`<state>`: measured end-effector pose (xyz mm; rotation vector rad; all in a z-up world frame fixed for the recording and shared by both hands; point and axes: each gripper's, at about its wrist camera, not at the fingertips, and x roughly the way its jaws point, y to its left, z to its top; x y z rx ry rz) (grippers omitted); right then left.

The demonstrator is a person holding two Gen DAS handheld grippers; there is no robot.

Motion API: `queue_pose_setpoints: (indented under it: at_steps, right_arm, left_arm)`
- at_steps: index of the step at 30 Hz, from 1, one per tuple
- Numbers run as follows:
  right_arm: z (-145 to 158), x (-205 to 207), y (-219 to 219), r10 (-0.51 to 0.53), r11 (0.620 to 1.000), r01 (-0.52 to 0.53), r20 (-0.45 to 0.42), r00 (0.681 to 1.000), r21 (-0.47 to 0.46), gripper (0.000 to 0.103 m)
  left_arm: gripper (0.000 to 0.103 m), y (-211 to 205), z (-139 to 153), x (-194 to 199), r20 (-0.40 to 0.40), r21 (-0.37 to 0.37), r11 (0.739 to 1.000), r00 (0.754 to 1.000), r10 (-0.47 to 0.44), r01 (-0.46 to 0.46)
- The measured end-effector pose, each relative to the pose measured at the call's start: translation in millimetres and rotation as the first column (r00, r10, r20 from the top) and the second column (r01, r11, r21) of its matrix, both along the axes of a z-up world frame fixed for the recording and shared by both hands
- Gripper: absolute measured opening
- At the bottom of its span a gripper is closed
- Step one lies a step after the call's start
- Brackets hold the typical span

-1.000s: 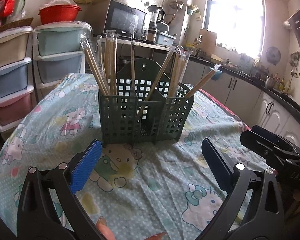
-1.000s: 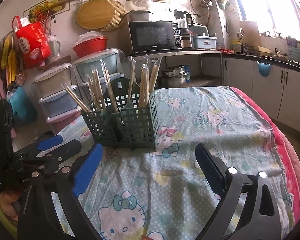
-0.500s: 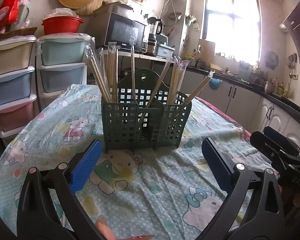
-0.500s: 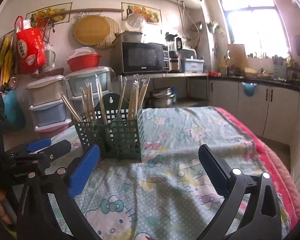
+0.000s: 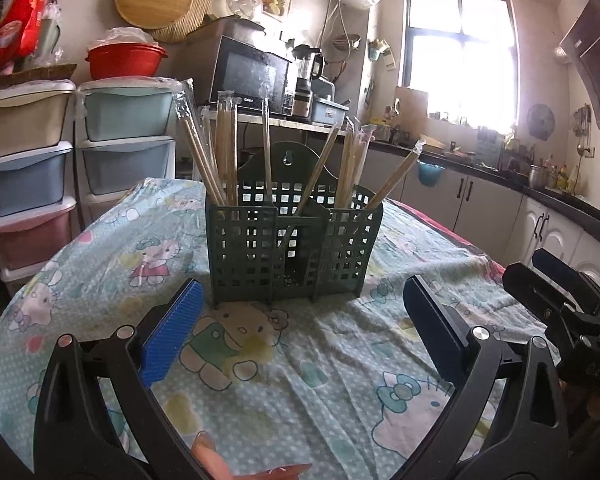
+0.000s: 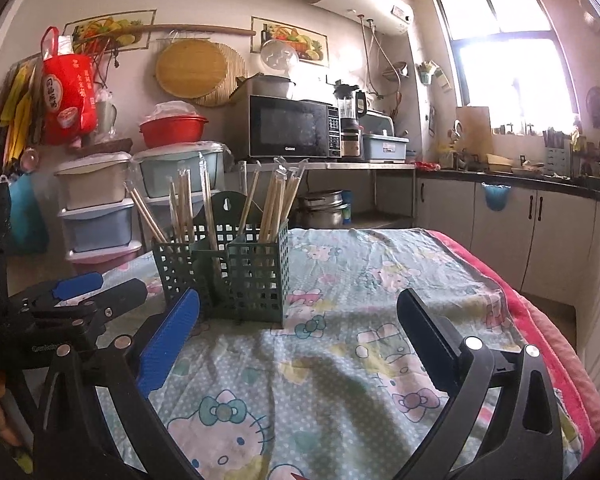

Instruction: Organize utensils

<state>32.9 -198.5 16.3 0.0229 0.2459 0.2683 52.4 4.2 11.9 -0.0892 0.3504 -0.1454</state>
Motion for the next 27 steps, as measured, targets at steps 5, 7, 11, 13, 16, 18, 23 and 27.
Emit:
queue_pose_setpoints:
  at_steps: [5, 7, 11, 13, 16, 18, 23, 27]
  right_arm:
    - [-1.2, 0.5, -1.6, -0.006, 1.000, 0.006, -0.007, 1.000, 0.009, 0.096]
    - [-1.5, 0.6, -1.8, -0.007, 1.000, 0.007, -0.009, 1.000, 0.011, 0.096]
    - [-1.7, 1.2, -1.9, -0.009, 1.000, 0.010, -0.010, 1.000, 0.012, 0.096]
    - [-1.8, 1.1, -2.0, -0.010, 1.000, 0.010, -0.010, 1.000, 0.012, 0.096]
    - [-1.8, 1.3, -1.9, -0.009, 1.000, 0.009, -0.009, 1.000, 0.011, 0.096]
    - [-1.8, 1.7, -2.0, -0.008, 1.000, 0.008, -0.009, 1.000, 0.012, 0.096]
    - [-1.8, 1.7, -2.0, -0.009, 1.000, 0.009, -0.009, 1.000, 0.012, 0.096]
    - [-1.9, 1.7, -2.0, -0.008, 1.000, 0.008, -0.010, 1.000, 0.013, 0.096]
  left_arm:
    - [0.092, 0.2, -0.1, 0.0, 0.000, -0.002, 1.000, 1.000, 0.000, 0.000]
    - [0.092, 0.2, 0.0, -0.3, 0.000, -0.001, 1.000, 1.000, 0.000, 0.000]
    - [0.092, 0.1, -0.1, -0.2, -0.001, -0.001, 1.000, 1.000, 0.000, 0.000]
    - [0.092, 0.1, -0.1, -0.2, -0.001, -0.002, 1.000, 1.000, 0.000, 0.000]
    - [0.092, 0.0, -0.1, -0.3, -0.001, -0.002, 1.000, 1.000, 0.001, -0.001]
    - [0.092, 0.2, 0.0, -0.4, -0.001, -0.003, 1.000, 1.000, -0.001, 0.001]
    - [0.092, 0.2, -0.2, -0.2, -0.002, -0.002, 1.000, 1.000, 0.001, -0.001]
    - [0.092, 0.3, -0.2, -0.5, -0.003, -0.003, 1.000, 1.000, 0.000, 0.000]
